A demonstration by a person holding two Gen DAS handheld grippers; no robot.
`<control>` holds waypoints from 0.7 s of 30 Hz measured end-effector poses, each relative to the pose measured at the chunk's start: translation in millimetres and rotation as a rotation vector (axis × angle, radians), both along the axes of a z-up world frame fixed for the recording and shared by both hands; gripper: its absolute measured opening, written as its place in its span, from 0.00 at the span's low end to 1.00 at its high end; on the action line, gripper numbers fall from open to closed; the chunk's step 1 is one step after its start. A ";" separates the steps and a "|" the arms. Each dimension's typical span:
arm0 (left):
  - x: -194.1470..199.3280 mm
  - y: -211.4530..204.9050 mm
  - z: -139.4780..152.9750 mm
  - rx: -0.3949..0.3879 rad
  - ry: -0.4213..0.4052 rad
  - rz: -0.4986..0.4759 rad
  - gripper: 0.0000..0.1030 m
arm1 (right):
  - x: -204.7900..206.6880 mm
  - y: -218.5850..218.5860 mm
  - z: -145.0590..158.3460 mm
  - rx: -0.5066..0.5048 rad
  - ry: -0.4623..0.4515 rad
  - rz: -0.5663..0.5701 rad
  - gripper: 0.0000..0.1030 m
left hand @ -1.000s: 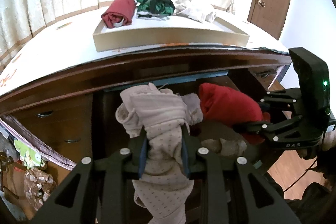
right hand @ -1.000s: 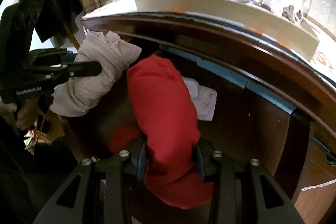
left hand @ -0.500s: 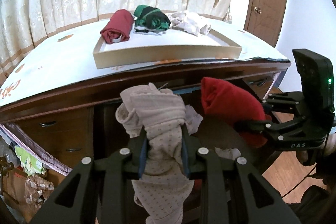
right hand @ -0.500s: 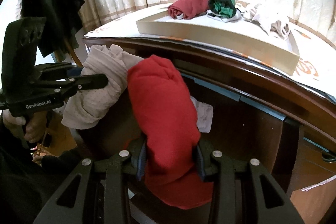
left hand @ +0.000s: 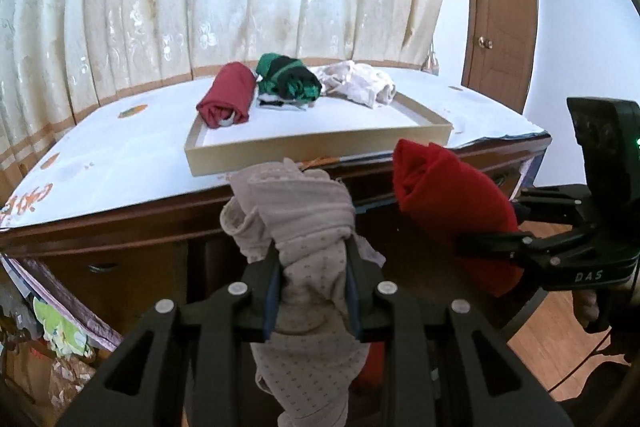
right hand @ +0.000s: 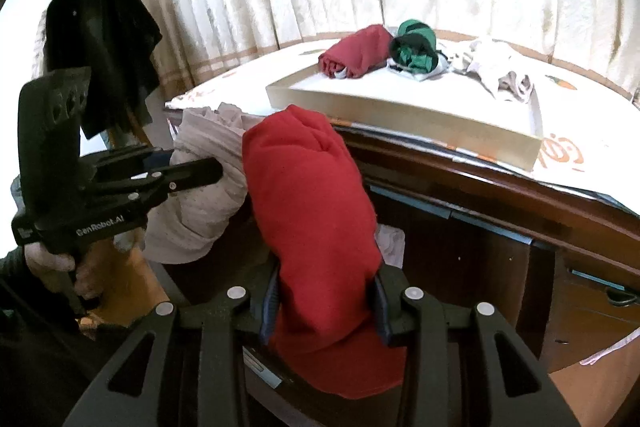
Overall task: Take underwear out of drawer
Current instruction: 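Lift the beige and red garments up out of the drawer with both grippers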
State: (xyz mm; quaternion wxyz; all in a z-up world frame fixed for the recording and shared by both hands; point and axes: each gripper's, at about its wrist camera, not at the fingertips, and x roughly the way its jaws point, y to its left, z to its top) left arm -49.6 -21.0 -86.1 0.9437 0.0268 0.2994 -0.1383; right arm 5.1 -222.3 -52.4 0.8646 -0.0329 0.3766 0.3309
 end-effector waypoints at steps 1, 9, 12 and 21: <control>0.3 -0.1 0.4 0.001 -0.002 0.001 0.24 | -0.3 -0.4 1.1 0.004 -0.004 -0.003 0.39; 0.6 -0.4 3.0 -0.002 -0.032 0.007 0.24 | -3.3 -1.7 8.3 0.025 -0.022 -0.014 0.39; 0.0 -0.5 6.1 0.001 -0.059 0.012 0.24 | -3.9 -2.4 13.1 0.037 -0.035 -0.023 0.39; -0.7 -0.5 17.2 -0.006 -0.123 0.025 0.24 | -6.1 -4.6 27.1 0.081 -0.067 -0.041 0.39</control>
